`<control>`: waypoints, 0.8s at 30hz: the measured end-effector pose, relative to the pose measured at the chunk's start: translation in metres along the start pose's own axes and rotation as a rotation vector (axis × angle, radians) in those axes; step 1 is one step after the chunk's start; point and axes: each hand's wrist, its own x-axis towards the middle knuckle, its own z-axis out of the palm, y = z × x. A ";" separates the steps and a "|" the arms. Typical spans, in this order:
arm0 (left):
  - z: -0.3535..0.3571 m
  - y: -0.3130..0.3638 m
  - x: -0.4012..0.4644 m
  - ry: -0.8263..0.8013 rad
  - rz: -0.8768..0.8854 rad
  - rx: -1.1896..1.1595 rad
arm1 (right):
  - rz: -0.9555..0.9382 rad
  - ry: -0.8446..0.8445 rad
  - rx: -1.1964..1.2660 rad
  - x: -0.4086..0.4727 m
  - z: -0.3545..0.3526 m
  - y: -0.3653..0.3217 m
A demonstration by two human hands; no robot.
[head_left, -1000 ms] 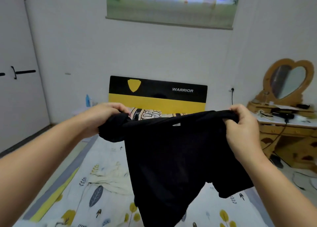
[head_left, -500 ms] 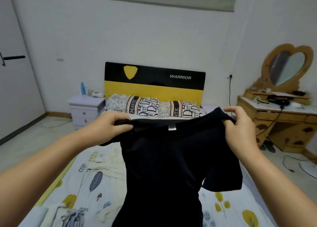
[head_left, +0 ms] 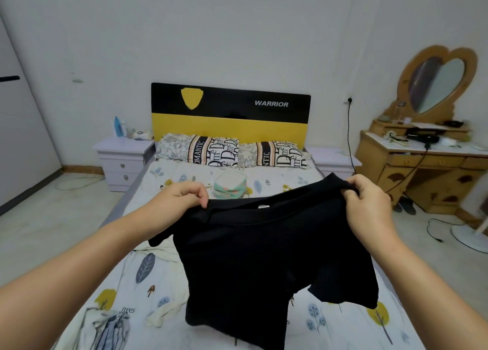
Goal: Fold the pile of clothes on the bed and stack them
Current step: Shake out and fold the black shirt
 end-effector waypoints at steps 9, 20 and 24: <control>-0.018 0.005 -0.012 -0.014 0.051 0.203 | -0.054 0.004 0.009 -0.013 -0.031 0.009; -0.031 0.046 -0.023 0.137 0.137 -0.007 | -0.144 -0.123 0.014 -0.029 -0.092 -0.016; -0.057 0.065 -0.012 -0.230 0.121 -0.278 | -0.104 -0.209 0.131 -0.015 -0.114 -0.020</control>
